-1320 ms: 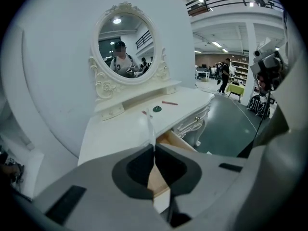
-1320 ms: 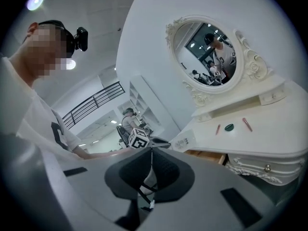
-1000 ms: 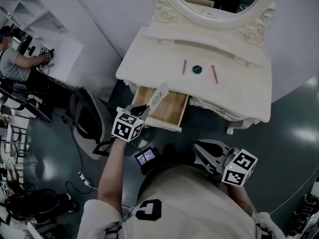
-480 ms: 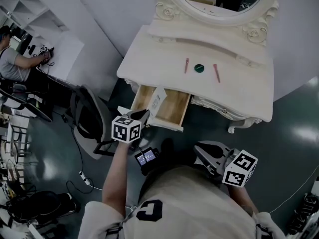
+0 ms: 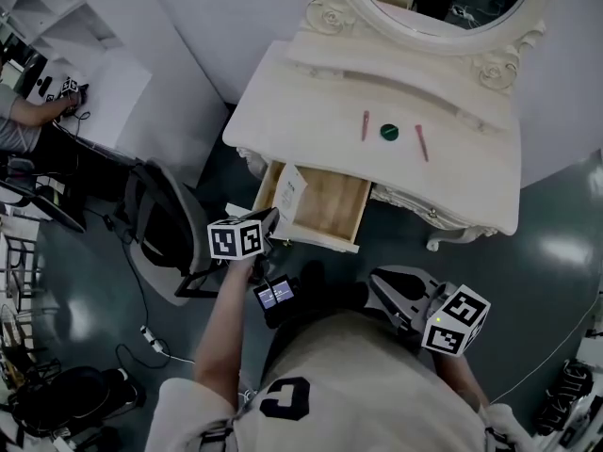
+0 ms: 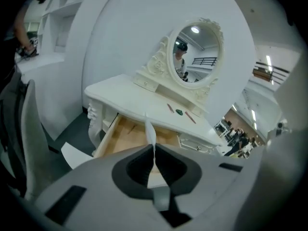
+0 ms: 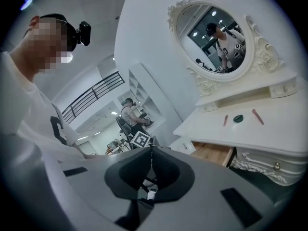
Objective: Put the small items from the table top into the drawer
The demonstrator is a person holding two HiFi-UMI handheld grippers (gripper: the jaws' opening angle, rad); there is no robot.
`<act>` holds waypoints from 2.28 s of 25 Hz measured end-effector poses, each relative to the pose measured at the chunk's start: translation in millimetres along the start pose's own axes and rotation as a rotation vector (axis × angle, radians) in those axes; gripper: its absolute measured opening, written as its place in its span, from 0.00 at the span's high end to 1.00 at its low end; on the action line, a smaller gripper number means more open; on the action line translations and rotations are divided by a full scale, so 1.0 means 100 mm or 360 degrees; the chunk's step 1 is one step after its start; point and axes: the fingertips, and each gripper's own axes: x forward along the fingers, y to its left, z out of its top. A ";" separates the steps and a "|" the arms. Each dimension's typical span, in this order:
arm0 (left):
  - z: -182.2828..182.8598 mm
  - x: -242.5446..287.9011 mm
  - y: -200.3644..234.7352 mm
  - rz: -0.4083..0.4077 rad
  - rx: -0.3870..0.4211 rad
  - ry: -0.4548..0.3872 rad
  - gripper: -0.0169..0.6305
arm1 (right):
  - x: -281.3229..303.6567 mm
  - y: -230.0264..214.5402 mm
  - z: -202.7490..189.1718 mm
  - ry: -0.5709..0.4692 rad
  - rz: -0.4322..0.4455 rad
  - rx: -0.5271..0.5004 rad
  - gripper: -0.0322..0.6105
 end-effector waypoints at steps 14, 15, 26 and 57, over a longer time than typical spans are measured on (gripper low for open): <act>-0.08 0.36 0.44 -0.0056 -0.0395 0.0126 0.87 | 0.36 -0.07 0.02 0.0088 -0.0078 -0.0001 0.90; -0.10 0.38 0.46 -0.0065 -0.0442 0.0147 0.87 | 0.36 -0.08 0.02 0.0088 -0.0082 0.0006 0.90; -0.19 0.41 0.49 -0.0102 -0.0602 0.0196 0.87 | 0.39 -0.17 0.03 0.0060 -0.0090 0.0069 0.90; 0.08 1.09 0.58 -0.0251 -0.0774 0.0209 0.87 | 0.33 -0.29 0.00 0.0070 -0.0190 0.0123 0.90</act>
